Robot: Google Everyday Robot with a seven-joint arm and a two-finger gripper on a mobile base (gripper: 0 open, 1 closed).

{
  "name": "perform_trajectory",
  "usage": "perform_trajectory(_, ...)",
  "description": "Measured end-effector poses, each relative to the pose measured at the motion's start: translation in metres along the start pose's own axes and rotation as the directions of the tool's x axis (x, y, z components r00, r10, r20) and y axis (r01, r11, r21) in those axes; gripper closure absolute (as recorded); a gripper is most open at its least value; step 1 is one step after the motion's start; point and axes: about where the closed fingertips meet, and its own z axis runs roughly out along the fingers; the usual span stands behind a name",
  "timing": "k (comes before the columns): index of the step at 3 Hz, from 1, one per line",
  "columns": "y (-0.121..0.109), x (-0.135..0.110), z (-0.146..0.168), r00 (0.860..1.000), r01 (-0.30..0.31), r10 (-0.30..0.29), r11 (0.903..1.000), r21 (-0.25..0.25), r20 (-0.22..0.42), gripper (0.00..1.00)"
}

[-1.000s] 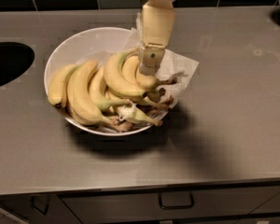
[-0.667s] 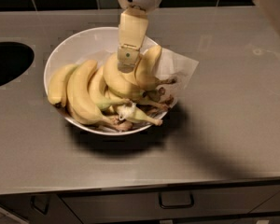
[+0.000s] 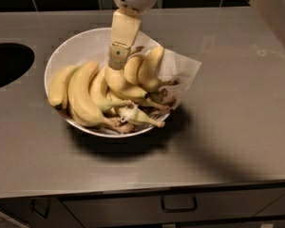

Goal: Pick banana from white bowl

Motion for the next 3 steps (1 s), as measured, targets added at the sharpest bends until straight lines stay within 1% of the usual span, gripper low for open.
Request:
perform_trajectory(1, 0.000, -0.011, 0.015, 0.996, -0.063, 0.062, 0.9980, -0.004, -0.069, 0.00)
perform_trajectory(2, 0.000, -0.044, 0.026, 0.979, -0.159, 0.165, 0.9856, 0.056, -0.123, 0.00)
perform_trajectory(3, -0.006, -0.088, 0.023, 0.957, -0.250, 0.270, 0.9543, 0.163, -0.109, 0.00)
